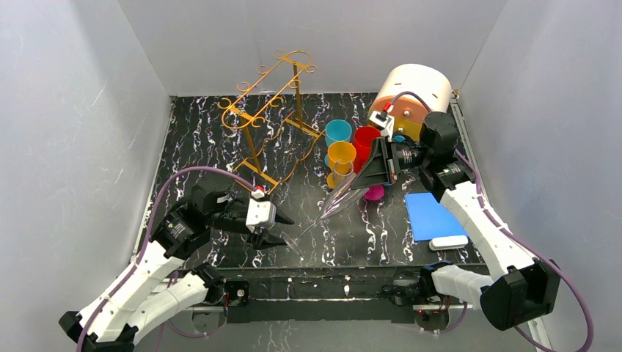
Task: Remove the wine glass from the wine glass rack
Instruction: Place the wine glass at the center of the board.
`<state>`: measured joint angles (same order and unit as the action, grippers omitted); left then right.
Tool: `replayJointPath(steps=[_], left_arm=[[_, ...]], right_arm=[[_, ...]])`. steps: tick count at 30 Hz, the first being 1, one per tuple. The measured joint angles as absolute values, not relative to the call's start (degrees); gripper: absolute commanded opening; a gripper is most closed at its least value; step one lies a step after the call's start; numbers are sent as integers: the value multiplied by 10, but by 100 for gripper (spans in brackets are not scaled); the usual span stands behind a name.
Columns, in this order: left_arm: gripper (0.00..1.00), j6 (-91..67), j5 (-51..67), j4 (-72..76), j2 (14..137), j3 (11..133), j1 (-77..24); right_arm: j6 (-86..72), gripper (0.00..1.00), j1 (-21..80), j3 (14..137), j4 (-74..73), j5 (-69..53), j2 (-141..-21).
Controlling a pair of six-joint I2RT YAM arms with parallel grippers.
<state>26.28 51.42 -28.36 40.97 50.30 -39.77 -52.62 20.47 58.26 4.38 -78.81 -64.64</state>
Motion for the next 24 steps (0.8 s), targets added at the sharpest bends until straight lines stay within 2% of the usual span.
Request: replayJointPath(steps=[9, 15, 18, 24], left_arm=[[70, 247, 477, -309, 402, 503, -397], [76, 228, 433, -331, 363, 499, -397], [84, 218, 402, -335, 342, 495, -397], [93, 181, 331, -328, 332, 485, -397]], right_arm=[[-451, 1, 207, 584, -49, -743, -641], [-383, 1, 207, 587, -142, -691, -641], [-360, 1, 207, 587, -173, -662, -637], [-312, 1, 207, 595, -246, -596, -623]])
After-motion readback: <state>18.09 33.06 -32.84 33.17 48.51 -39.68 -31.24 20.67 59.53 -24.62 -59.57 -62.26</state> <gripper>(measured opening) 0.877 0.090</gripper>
